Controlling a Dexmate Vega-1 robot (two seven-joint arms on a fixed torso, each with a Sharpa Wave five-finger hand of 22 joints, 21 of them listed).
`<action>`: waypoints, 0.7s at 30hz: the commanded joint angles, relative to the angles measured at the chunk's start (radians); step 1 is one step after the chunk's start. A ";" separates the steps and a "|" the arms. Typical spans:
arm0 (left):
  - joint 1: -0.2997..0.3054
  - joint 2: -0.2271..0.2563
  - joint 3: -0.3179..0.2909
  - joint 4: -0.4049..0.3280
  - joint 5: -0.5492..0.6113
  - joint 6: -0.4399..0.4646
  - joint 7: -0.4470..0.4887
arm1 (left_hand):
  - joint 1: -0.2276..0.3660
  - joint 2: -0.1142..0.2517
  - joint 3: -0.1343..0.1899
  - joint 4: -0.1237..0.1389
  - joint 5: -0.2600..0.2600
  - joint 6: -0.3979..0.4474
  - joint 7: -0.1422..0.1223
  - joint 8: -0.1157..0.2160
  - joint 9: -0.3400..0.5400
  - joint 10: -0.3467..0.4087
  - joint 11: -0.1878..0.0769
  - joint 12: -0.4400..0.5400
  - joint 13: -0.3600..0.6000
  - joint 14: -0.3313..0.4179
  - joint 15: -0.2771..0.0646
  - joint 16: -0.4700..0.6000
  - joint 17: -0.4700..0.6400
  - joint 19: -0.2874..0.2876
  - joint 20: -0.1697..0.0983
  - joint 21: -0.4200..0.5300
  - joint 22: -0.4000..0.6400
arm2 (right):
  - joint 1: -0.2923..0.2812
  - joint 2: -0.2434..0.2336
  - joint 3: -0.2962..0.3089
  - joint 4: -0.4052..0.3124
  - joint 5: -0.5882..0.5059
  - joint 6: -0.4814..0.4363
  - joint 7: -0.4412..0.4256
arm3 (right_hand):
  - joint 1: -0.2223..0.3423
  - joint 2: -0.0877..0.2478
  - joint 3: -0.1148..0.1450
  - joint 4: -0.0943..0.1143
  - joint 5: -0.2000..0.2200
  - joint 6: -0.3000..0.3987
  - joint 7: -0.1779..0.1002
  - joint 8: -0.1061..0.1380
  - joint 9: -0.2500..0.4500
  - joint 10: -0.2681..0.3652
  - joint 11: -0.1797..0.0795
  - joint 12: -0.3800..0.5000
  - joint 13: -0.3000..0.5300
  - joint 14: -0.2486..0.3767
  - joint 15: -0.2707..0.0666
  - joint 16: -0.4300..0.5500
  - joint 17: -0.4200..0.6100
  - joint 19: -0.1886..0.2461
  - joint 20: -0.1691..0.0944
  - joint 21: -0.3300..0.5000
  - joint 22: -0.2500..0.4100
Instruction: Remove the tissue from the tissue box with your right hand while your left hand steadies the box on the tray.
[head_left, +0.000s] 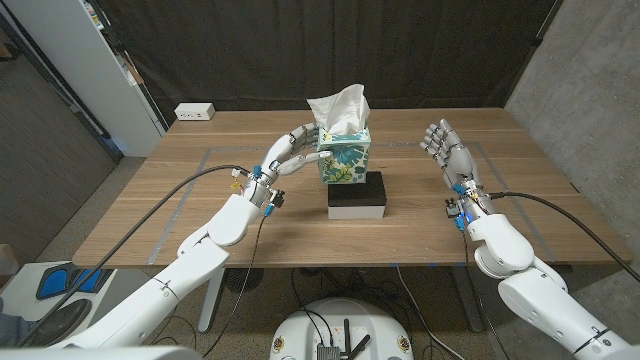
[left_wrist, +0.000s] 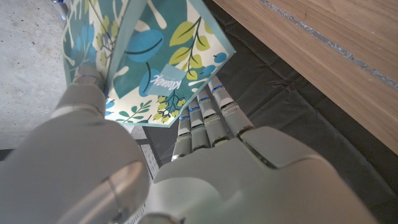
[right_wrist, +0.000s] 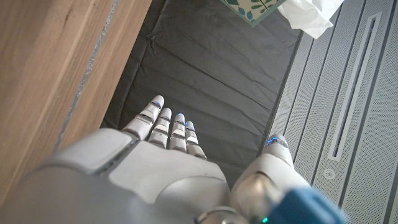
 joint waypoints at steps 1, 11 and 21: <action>-0.004 -0.001 0.000 0.007 0.005 -0.007 0.000 | 0.028 0.037 0.001 -0.001 0.007 0.017 0.012 0.001 0.001 0.005 0.005 0.003 0.005 0.011 -0.007 0.002 0.005 0.012 0.000 0.007 0.004 | -0.013 -0.025 0.050 -0.083 0.005 -0.064 0.000 | -0.001 0.011 0.005 0.000 0.000 0.005 0.002 -0.003 0.003 0.005 0.000 0.002 0.003 0.002 0.003 -0.001 -0.001 0.002 0.003 -0.001 0.002; -0.013 -0.006 0.003 0.010 0.003 -0.006 -0.006 | 0.029 0.038 0.000 -0.001 0.007 0.019 0.012 0.000 0.001 0.007 0.007 0.002 0.005 0.012 -0.006 0.001 0.005 0.012 -0.002 0.006 0.004 | -0.001 -0.008 0.071 -0.098 0.002 -0.037 0.011 | -0.001 0.011 0.005 0.000 -0.001 0.005 0.003 -0.003 0.003 0.007 0.002 0.002 0.004 0.002 0.002 -0.001 -0.001 0.003 0.003 -0.001 0.002; -0.022 -0.005 0.006 0.012 -0.001 -0.002 -0.013 | 0.031 0.040 -0.001 -0.001 0.007 0.019 0.012 -0.002 0.001 0.008 0.004 0.002 0.006 0.012 -0.008 -0.001 0.005 0.011 -0.002 0.005 0.004 | 0.017 0.004 0.082 -0.105 -0.037 -0.026 0.012 | -0.001 0.012 0.006 0.000 -0.001 0.007 0.001 -0.003 0.003 0.009 0.002 0.002 0.004 0.004 0.002 -0.001 -0.001 0.005 0.004 -0.001 0.002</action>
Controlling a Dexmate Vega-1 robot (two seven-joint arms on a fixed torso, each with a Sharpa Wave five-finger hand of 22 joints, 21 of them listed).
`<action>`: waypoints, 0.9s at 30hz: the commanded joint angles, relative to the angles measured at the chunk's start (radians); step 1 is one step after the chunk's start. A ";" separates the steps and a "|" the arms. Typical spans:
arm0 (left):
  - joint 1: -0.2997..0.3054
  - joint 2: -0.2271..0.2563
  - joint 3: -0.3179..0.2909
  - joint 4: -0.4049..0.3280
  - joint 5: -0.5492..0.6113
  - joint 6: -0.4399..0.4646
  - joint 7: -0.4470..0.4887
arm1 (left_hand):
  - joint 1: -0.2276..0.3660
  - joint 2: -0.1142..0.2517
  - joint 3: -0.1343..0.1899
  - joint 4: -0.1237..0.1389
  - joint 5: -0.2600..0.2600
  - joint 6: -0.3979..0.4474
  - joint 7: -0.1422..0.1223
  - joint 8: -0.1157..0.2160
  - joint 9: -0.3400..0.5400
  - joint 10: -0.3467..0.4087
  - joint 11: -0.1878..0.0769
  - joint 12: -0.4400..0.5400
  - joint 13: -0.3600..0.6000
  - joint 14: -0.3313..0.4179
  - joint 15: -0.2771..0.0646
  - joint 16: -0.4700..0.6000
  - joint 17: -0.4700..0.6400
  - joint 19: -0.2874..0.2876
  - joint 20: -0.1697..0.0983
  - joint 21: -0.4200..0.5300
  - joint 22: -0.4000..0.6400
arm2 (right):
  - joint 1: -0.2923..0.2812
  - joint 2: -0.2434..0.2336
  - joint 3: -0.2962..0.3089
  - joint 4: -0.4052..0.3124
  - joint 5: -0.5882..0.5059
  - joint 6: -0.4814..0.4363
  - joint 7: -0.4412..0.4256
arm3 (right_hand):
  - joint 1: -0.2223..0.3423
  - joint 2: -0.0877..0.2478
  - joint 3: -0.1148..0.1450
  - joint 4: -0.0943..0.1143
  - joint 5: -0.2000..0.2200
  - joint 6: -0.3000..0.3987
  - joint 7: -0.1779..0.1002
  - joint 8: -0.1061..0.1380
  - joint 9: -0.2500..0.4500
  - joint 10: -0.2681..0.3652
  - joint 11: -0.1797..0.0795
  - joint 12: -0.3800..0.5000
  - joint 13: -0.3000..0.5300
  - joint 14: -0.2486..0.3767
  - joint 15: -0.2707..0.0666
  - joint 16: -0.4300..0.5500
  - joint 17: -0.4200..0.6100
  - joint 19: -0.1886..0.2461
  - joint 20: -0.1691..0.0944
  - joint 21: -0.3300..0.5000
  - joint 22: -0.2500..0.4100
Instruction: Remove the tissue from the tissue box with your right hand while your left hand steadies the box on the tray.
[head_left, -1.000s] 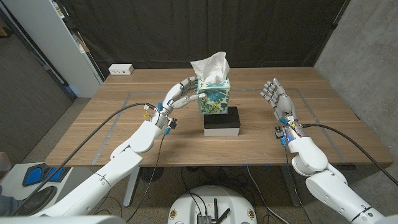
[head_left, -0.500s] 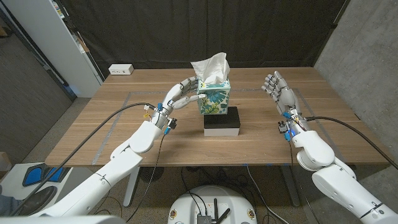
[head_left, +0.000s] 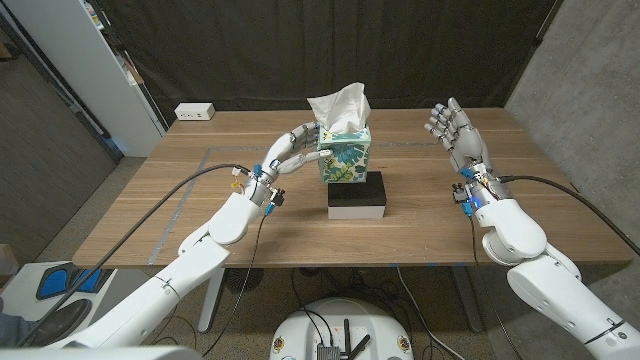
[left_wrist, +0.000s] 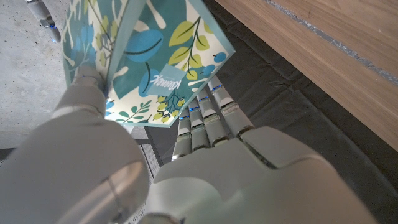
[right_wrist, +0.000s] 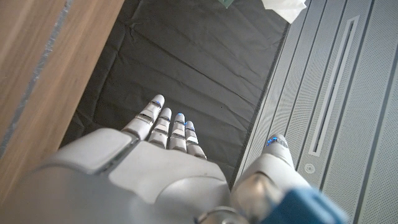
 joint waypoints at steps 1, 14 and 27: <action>-0.012 -0.002 0.004 0.005 -0.004 0.005 -0.008 | 0.034 0.037 0.001 0.000 0.009 0.018 0.011 -0.002 0.003 0.006 0.002 0.001 0.006 0.009 -0.008 0.000 0.006 0.006 0.003 0.007 0.004 | 0.011 0.004 0.030 -0.034 -0.039 -0.005 -0.002 | 0.007 0.004 0.006 0.000 -0.001 0.007 0.001 -0.003 0.003 0.009 0.002 0.002 0.004 0.004 0.002 -0.001 -0.001 0.005 0.004 0.000 0.002; -0.014 -0.003 0.004 0.001 0.000 0.010 -0.003 | 0.035 0.039 -0.001 0.000 0.009 0.022 0.011 -0.004 0.003 0.006 0.002 0.000 0.007 0.010 -0.008 -0.002 0.006 0.006 0.003 0.007 0.004 | -0.018 -0.018 0.113 -0.133 -0.054 -0.111 -0.029 | 0.007 0.004 0.006 -0.001 -0.001 0.007 0.001 -0.004 0.003 0.010 0.002 0.001 0.004 0.006 0.002 -0.001 -0.002 0.006 0.005 0.000 0.002; -0.017 -0.003 0.006 0.003 0.000 0.004 -0.005 | 0.036 0.040 -0.003 0.000 0.009 0.023 0.010 -0.006 0.004 0.009 0.002 -0.001 0.007 0.010 -0.007 -0.003 0.006 0.006 0.003 0.006 0.004 | -0.022 -0.015 0.153 -0.178 -0.041 -0.164 -0.007 | 0.008 0.004 0.006 -0.001 -0.001 0.009 0.003 -0.004 0.003 0.011 0.004 0.001 0.004 0.007 0.003 -0.001 -0.002 0.008 0.004 0.000 0.002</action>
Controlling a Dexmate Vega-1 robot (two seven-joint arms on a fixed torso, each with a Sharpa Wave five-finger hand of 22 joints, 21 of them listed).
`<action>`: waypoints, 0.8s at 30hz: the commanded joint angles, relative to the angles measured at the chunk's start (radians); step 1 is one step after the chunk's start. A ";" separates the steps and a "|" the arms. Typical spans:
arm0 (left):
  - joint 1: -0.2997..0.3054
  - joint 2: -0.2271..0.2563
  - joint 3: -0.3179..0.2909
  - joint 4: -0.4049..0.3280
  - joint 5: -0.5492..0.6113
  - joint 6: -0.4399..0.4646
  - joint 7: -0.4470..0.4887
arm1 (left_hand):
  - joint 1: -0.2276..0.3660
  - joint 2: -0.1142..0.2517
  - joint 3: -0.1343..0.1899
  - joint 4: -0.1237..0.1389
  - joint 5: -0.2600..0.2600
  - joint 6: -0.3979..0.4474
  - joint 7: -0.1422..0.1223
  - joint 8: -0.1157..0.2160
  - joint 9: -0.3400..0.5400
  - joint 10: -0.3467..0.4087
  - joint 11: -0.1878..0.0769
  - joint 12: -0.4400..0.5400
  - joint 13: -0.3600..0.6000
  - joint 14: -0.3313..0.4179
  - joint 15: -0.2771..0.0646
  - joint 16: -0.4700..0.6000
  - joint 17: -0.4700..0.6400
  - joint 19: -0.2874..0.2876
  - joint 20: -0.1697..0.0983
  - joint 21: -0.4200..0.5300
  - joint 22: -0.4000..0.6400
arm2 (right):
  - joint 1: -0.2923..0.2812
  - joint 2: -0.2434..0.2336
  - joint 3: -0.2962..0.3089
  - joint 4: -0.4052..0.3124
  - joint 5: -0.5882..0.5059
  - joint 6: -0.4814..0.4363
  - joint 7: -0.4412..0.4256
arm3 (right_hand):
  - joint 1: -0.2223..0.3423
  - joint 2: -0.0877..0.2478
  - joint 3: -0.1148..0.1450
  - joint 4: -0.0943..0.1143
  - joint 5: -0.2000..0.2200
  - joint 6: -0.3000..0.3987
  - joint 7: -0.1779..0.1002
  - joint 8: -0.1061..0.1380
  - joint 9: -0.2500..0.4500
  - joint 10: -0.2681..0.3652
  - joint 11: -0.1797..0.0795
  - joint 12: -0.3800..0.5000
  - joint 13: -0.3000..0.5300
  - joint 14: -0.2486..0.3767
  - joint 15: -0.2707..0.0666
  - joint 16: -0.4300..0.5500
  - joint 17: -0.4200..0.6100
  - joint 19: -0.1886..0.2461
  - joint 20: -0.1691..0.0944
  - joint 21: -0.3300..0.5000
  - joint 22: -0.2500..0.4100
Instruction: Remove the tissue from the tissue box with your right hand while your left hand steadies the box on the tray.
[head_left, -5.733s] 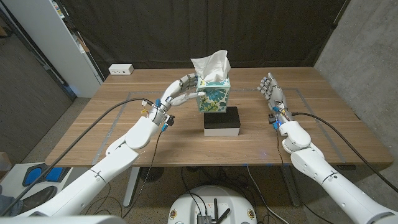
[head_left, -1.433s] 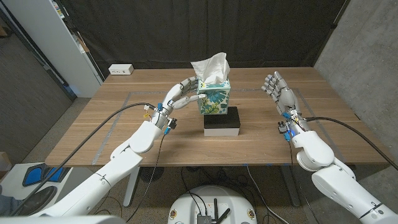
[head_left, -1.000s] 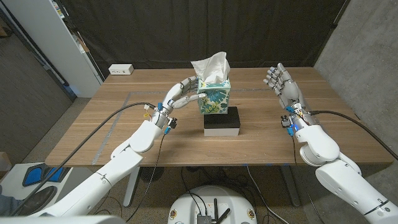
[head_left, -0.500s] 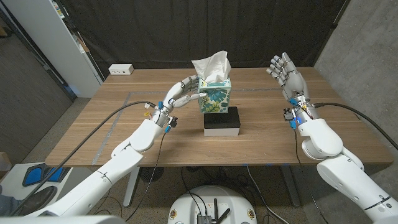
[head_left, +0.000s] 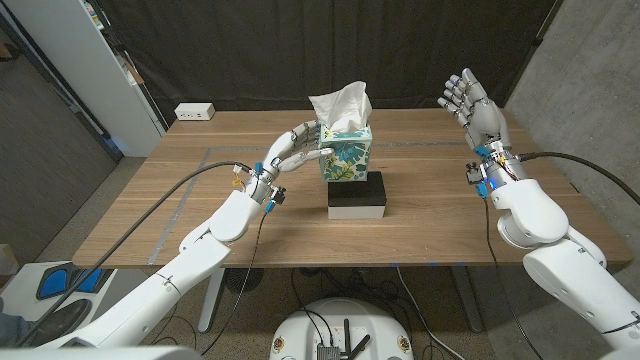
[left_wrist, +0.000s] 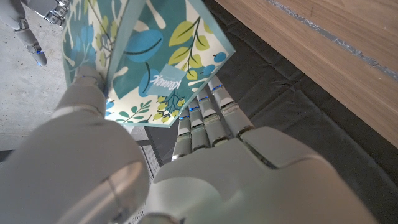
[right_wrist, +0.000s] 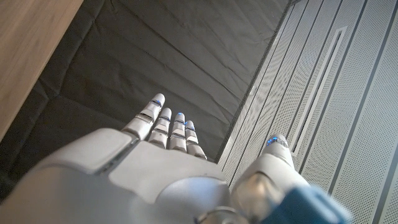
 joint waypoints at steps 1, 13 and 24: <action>-0.004 -0.002 0.002 0.002 0.000 -0.004 0.000 | 0.036 0.040 -0.001 0.000 0.009 0.021 0.008 0.002 0.003 0.009 0.002 -0.001 0.002 0.008 -0.009 -0.003 0.005 0.007 0.003 0.004 0.004 | -0.003 -0.001 0.039 -0.049 0.003 -0.071 0.011 | 0.008 0.004 0.006 -0.002 -0.001 0.006 0.005 -0.004 0.003 0.006 -0.002 0.001 0.004 0.007 0.001 -0.001 0.003 0.009 0.004 0.000 0.002; 0.001 -0.001 -0.005 -0.001 0.002 -0.009 0.008 | 0.038 0.042 -0.002 0.000 0.009 0.023 0.009 0.001 0.004 0.008 0.000 -0.003 0.003 0.009 -0.010 -0.004 0.005 0.007 0.004 0.003 0.004 | -0.018 -0.024 0.063 -0.089 -0.197 -0.151 -0.053 | 0.009 0.006 0.007 -0.002 -0.002 0.009 0.005 -0.004 0.004 0.009 -0.004 0.002 0.004 0.009 0.000 -0.001 0.003 0.011 0.003 0.000 0.002; 0.002 0.001 -0.009 -0.006 -0.001 -0.008 0.006 | 0.040 0.044 -0.003 0.000 0.010 0.025 0.008 0.000 0.004 0.011 -0.001 -0.003 0.003 0.010 -0.011 -0.004 0.005 0.007 0.002 0.003 0.004 | -0.024 -0.016 0.085 -0.115 -0.270 -0.206 -0.045 | 0.012 0.008 0.010 -0.004 -0.002 0.025 0.004 0.002 0.004 0.015 -0.006 0.003 0.004 0.016 -0.003 0.001 0.003 0.016 0.002 0.001 0.002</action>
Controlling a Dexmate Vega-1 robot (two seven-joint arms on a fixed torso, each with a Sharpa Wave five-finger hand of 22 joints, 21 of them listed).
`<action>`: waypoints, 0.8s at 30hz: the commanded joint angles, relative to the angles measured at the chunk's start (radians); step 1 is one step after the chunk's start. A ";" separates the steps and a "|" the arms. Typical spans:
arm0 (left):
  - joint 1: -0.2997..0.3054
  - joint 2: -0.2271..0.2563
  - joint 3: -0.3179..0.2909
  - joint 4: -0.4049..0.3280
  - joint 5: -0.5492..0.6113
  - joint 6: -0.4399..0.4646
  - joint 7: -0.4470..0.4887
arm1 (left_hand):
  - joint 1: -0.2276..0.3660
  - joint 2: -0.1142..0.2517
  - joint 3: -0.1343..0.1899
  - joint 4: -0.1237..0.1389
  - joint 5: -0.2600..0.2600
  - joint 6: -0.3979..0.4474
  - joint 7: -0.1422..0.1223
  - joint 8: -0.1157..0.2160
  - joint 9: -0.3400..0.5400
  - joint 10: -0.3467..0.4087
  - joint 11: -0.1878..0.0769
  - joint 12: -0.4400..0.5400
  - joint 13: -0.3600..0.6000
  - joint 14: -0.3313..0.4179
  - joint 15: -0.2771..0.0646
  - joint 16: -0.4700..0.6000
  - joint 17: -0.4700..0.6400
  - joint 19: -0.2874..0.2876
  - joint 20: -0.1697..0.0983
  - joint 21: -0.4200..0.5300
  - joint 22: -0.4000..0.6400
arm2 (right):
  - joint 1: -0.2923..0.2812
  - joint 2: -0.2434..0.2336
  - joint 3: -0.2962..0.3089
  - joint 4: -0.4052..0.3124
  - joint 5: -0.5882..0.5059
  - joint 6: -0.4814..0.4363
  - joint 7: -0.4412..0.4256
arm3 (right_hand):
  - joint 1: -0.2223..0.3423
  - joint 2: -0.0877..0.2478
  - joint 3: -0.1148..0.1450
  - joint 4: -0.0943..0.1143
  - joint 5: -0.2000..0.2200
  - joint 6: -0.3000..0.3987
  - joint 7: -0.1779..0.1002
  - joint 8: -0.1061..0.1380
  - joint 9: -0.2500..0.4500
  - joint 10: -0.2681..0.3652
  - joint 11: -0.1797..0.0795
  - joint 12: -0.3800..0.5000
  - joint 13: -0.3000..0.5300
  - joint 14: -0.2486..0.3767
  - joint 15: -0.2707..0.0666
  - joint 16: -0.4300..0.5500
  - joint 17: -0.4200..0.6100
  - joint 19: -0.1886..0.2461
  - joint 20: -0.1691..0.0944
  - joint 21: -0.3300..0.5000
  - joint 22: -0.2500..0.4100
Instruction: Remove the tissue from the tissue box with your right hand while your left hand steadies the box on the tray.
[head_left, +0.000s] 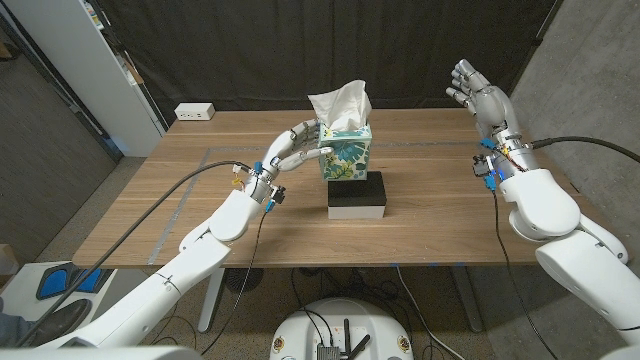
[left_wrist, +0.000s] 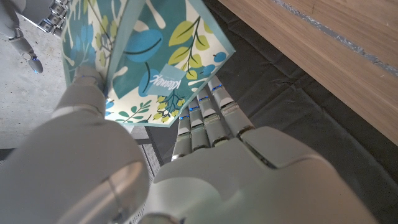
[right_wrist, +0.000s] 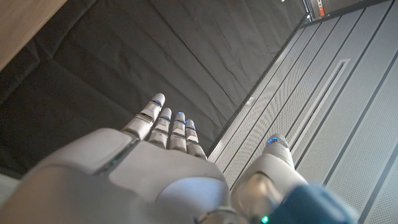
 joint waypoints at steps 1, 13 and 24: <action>0.003 0.002 -0.007 -0.006 0.003 -0.001 0.004 | 0.038 0.046 0.001 0.001 0.006 0.016 0.010 0.007 0.005 0.009 -0.002 -0.003 0.004 0.006 -0.010 -0.004 0.006 0.009 0.001 0.003 0.005 | -0.007 -0.003 0.028 -0.032 -0.103 -0.065 0.001 | 0.013 0.009 0.006 0.000 -0.002 0.019 -0.002 0.003 0.004 0.014 -0.001 0.004 0.004 0.014 0.005 0.002 0.002 0.015 -0.006 0.004 0.002; 0.001 0.009 -0.005 -0.015 0.006 0.007 -0.005 | 0.041 0.048 0.000 0.001 0.006 0.017 0.009 0.006 0.006 0.009 -0.002 -0.004 0.004 0.006 -0.010 -0.005 0.006 0.010 0.000 0.003 0.005 | -0.022 -0.020 0.043 -0.066 -0.287 -0.125 -0.015 | 0.023 0.014 0.012 -0.004 -0.002 0.033 -0.011 0.006 0.006 0.027 -0.005 0.007 0.005 0.030 0.001 0.007 0.002 0.029 -0.007 0.006 0.002; 0.009 0.020 -0.011 -0.040 0.014 0.032 0.000 | 0.043 0.051 -0.001 0.001 0.006 0.020 0.009 0.005 0.006 0.012 -0.004 -0.005 0.005 0.008 -0.010 -0.005 0.006 0.011 0.002 0.003 0.005 | -0.037 -0.031 0.048 -0.091 -0.476 -0.182 -0.030 | 0.031 0.017 0.016 -0.007 -0.002 0.032 -0.012 0.004 0.006 0.032 -0.017 0.007 0.005 0.035 -0.009 0.009 0.002 0.031 -0.014 0.005 0.002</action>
